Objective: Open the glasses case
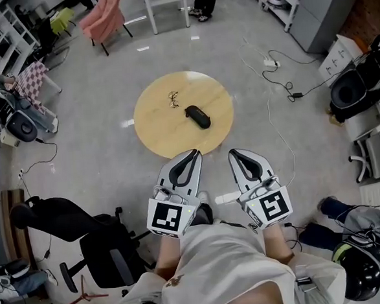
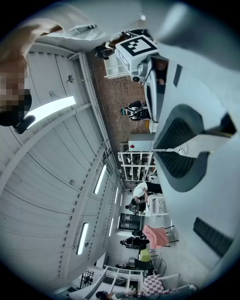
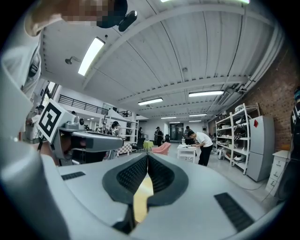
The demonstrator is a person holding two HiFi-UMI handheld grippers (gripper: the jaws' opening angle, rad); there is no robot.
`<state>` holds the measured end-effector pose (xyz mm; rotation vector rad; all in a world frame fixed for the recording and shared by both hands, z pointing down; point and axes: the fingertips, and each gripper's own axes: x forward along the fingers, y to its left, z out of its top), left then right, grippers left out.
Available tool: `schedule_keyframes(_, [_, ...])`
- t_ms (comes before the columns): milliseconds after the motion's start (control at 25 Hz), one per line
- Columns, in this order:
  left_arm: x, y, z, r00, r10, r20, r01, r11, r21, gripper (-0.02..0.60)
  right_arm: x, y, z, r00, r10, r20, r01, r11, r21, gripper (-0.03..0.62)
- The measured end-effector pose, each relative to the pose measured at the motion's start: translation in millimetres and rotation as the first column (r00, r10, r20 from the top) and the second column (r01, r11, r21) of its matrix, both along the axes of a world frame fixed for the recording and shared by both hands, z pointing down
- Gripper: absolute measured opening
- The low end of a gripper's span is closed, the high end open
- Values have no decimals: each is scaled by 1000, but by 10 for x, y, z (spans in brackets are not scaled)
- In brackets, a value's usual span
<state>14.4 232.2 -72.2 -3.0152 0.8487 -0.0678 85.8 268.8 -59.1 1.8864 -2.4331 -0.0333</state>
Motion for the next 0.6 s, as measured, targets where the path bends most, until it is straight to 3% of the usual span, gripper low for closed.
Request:
schedule_keyframes(120, [-233, -258, -29, 999, 32, -16, -32, 999, -2, 35, -261, -255, -25, 1000, 22, -15, -22, 1000, -7, 20])
schedule_keyframes(600, [-236, -1099, 79, 996, 84, -26, -85, 996, -22, 35, -266, -1038, -6, 995, 84, -59, -86, 996, -33, 20])
